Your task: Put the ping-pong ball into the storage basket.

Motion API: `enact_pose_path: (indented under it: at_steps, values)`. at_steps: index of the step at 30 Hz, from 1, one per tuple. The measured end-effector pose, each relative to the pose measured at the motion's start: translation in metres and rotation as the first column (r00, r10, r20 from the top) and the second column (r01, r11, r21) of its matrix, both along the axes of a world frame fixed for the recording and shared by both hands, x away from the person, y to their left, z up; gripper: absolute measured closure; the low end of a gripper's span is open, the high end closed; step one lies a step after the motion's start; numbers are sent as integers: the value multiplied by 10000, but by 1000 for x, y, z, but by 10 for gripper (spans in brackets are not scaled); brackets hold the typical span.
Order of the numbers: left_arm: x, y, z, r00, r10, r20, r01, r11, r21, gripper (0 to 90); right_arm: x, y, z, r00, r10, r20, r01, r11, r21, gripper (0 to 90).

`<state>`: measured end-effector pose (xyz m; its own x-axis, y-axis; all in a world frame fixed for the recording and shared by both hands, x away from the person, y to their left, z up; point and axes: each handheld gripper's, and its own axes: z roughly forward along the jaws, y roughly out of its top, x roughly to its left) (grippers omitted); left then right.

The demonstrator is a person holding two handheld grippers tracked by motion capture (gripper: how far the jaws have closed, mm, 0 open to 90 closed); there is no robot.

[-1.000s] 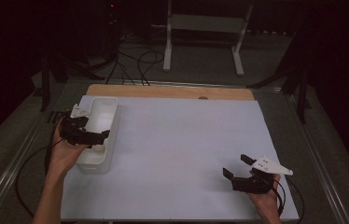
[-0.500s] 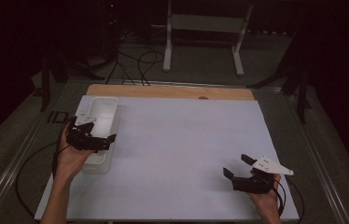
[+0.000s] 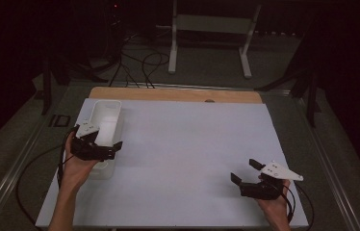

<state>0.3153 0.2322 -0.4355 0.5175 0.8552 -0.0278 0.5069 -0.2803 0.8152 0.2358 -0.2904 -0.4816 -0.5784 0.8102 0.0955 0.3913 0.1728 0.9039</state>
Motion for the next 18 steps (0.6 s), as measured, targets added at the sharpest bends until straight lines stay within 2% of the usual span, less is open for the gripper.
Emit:
enact_pose_path:
  at_steps: [2, 5, 8, 18]
  values:
    - [-1, -1, 0, 9998, -198, 49, 198, 9997, -152, 4, 0, 0, 0, 10000, 22, 5, -22, 10000, -3, 80]
    - [-4, -6, -1, 9992, -375, 162, 377, 9992, -121, 4, 0, 0, 0, 10000, 18, -1, -18, 10000, -35, 81]
    - [-7, -9, -1, 9988, -424, 228, 424, 9991, -15, 4, 0, 0, 0, 10000, 29, 6, -29, 10000, -23, 81]
    - [-15, -14, -4, 9968, -611, 506, 623, 9978, -226, 4, 0, 0, -1, 10000, 38, -17, -38, 10000, 5, 80]
